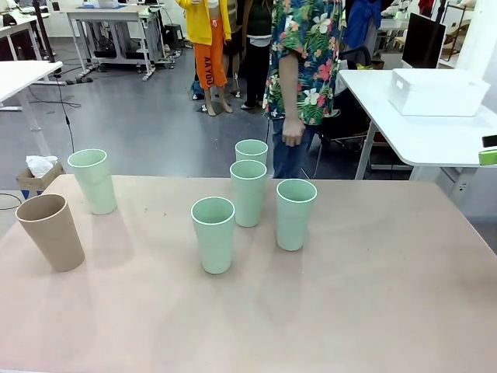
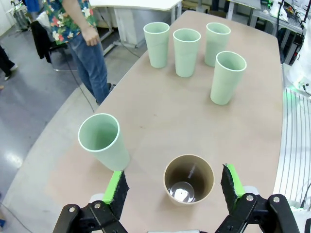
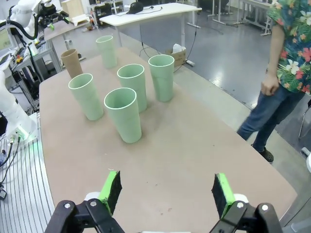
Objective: Stack the cups and store them in the basket.
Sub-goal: Pick up two Reusable plastic cups , one in each hand.
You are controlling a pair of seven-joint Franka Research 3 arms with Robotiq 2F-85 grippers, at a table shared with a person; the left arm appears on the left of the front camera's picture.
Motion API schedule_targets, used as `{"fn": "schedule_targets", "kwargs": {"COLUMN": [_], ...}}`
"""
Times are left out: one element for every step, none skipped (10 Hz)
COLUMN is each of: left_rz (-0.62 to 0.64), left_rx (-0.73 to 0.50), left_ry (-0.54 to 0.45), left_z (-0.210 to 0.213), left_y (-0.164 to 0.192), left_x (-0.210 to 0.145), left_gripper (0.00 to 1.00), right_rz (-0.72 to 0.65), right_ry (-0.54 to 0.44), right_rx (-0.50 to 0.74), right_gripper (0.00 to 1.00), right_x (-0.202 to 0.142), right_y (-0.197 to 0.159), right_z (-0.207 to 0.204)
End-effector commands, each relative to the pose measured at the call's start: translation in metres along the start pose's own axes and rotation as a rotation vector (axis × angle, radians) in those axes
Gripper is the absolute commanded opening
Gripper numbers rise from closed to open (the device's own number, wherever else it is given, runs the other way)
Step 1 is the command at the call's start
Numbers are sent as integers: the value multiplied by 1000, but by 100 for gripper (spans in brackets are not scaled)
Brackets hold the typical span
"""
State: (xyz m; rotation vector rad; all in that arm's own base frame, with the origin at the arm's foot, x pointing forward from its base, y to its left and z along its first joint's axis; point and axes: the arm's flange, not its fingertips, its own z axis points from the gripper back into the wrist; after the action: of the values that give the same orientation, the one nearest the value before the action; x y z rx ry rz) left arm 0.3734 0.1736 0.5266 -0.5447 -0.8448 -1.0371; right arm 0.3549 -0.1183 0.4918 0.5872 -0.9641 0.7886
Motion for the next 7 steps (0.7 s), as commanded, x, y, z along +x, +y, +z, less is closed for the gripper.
{"fn": "schedule_targets", "kwargs": {"left_rz": [-8,-8,-8,-8,-8,-8,-8], "left_rx": [-4,-4,-4,-4,-4,-4,-4], "left_ry": [-14,-14,-14,-14,-14,-14,-14], "left_z": [0,0,0,0,0,0,0], "left_y": [0,0,0,0,0,0,0], "left_x": [0,0,0,0,0,0,0], "left_gripper": [100,100,100,100,100,100,100], "right_rz": [26,26,26,26,26,26,26], "right_ry": [-31,-31,-31,-31,-31,-31,-31], "right_rx": [1,1,1,1,1,1,1], "right_gripper": [100,100,100,100,100,100,100], "right_x": [2,2,2,2,2,2,2], "right_y": [-4,-4,-4,-4,-4,-4,-4], "right_z": [-1,-1,-1,-1,-1,-1,-1]}}
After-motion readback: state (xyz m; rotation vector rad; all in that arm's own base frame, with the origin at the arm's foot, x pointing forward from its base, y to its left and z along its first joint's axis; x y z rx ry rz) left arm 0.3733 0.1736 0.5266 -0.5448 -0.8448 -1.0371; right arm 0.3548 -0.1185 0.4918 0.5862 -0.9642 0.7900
